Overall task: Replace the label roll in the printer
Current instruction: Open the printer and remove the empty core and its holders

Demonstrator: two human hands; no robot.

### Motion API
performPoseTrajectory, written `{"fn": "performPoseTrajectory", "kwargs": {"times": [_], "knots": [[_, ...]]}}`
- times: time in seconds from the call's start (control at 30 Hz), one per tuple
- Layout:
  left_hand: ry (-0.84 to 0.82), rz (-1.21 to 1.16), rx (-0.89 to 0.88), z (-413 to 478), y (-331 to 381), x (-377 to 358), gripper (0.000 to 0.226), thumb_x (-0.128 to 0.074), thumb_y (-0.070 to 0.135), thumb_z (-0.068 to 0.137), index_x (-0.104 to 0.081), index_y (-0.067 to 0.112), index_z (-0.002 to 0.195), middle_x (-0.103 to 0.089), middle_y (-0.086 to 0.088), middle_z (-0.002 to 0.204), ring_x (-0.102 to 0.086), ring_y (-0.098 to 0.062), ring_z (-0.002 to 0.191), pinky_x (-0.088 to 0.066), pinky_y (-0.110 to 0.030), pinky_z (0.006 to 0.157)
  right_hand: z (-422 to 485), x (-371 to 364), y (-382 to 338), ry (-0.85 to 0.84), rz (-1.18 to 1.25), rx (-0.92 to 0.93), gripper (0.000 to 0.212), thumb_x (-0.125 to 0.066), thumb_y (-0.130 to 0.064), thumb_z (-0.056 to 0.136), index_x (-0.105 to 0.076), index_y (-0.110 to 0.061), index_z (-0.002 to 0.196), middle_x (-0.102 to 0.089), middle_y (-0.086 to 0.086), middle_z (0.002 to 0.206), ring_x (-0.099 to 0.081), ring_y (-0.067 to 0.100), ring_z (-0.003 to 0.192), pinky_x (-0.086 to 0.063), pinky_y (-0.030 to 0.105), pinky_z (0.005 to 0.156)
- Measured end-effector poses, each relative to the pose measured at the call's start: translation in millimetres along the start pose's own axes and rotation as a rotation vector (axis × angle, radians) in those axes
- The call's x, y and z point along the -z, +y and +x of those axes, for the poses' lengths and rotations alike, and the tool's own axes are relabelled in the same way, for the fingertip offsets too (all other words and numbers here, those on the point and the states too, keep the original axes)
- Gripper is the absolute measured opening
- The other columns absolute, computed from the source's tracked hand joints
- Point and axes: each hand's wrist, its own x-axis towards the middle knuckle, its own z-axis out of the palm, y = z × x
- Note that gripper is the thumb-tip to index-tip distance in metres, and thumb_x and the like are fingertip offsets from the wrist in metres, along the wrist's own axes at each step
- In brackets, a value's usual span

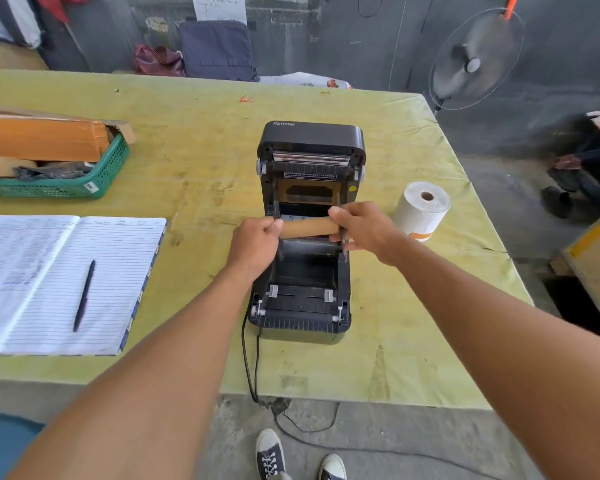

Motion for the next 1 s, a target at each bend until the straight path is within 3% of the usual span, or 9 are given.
{"fn": "performPoseTrajectory", "kwargs": {"times": [0.07, 0.1, 0.17, 0.3, 0.5, 0.67, 0.8, 0.9, 1.0], "knots": [[-0.030, -0.256, 0.111, -2, 15, 1, 0.034, -0.049, 0.030, 0.101, -0.065, 0.010, 0.080, -0.060, -0.007, 0.074, -0.059, -0.018, 0.062, -0.054, -0.027, 0.062, -9, 6, -9, 0.013, 0.183, -0.049, 0.039, -0.047, -0.033, 0.106, -0.058, -0.003, 0.127, -0.068, 0.010, 0.098, -0.070, 0.023, 0.085, -0.059, 0.050, 0.091], [-0.064, -0.435, 0.200, -5, 23, 1, 0.029, -0.051, 0.032, 0.100, -0.067, 0.008, 0.097, -0.065, -0.011, 0.089, -0.066, -0.021, 0.067, -0.060, -0.035, 0.065, -13, 8, -11, 0.025, 0.236, -0.077, 0.039, -0.046, -0.033, 0.106, -0.057, -0.002, 0.127, -0.066, 0.009, 0.092, -0.068, 0.021, 0.078, -0.061, 0.047, 0.086], [-0.149, -0.728, 0.331, -9, 38, 0, 0.032, -0.057, 0.034, 0.097, -0.060, 0.009, 0.115, -0.063, -0.012, 0.106, -0.069, -0.021, 0.065, -0.060, -0.033, 0.060, -22, 13, -12, 0.040, 0.316, -0.118, 0.041, -0.046, -0.033, 0.106, -0.056, 0.001, 0.126, -0.062, 0.011, 0.084, -0.062, 0.018, 0.066, -0.060, 0.039, 0.072], [-0.356, -0.824, 0.321, -16, 58, -9, 0.038, -0.071, 0.025, 0.090, -0.059, 0.002, 0.118, -0.065, -0.016, 0.102, -0.066, -0.015, 0.060, -0.052, -0.020, 0.050, -43, 30, -3, 0.089, 0.397, -0.154, 0.036, -0.048, -0.031, 0.106, -0.057, 0.003, 0.116, -0.057, 0.011, 0.076, -0.055, 0.017, 0.058, -0.050, 0.031, 0.053], [-0.498, -0.858, 0.334, -32, 64, -33, 0.022, -0.064, 0.016, 0.094, -0.061, -0.001, 0.107, -0.057, -0.012, 0.087, -0.050, -0.010, 0.055, -0.041, -0.016, 0.041, -77, 58, 35, 0.260, 0.470, -0.226, 0.021, -0.045, -0.026, 0.105, -0.054, -0.007, 0.100, -0.052, 0.009, 0.078, -0.050, 0.020, 0.060, -0.045, 0.030, 0.055], [-0.560, -0.826, 0.348, -40, 74, -60, 0.021, -0.065, 0.015, 0.093, -0.059, 0.000, 0.105, -0.056, -0.009, 0.078, -0.049, -0.010, 0.054, -0.040, -0.016, 0.039, -99, 90, 94, 0.468, 0.183, -0.423, 0.024, -0.065, -0.019, 0.093, -0.051, -0.006, 0.079, -0.048, 0.012, 0.070, -0.048, 0.026, 0.063, -0.042, 0.035, 0.062], [-0.573, -0.797, 0.369, -42, 90, -97, 0.024, -0.067, 0.018, 0.093, -0.056, 0.003, 0.108, -0.056, -0.007, 0.074, -0.050, -0.010, 0.052, -0.040, -0.018, 0.040, -102, 98, 140, 0.436, -0.134, -0.563, 0.032, -0.062, -0.025, 0.096, -0.045, -0.006, 0.076, -0.052, 0.014, 0.075, -0.050, 0.028, 0.072, -0.037, 0.028, 0.050], [-0.565, -0.766, 0.390, -43, 101, -131, 0.021, -0.066, 0.019, 0.093, -0.058, 0.003, 0.104, -0.054, -0.007, 0.074, -0.050, -0.011, 0.053, -0.039, -0.019, 0.040, -92, 107, 173, 0.412, -0.322, -0.572, 0.036, -0.056, -0.029, 0.098, -0.039, -0.011, 0.072, -0.050, 0.016, 0.096, -0.047, 0.024, 0.055, -0.032, 0.026, 0.042], [-0.524, -0.738, 0.436, -46, 103, -162, 0.014, -0.066, 0.019, 0.093, -0.059, 0.007, 0.092, -0.054, -0.006, 0.074, -0.049, -0.011, 0.054, -0.038, -0.020, 0.042, -76, 114, 200, 0.365, -0.439, -0.530, 0.041, -0.050, -0.036, 0.101, -0.035, -0.014, 0.070, -0.054, 0.015, 0.099, -0.048, 0.023, 0.054, -0.031, 0.028, 0.043]]}}
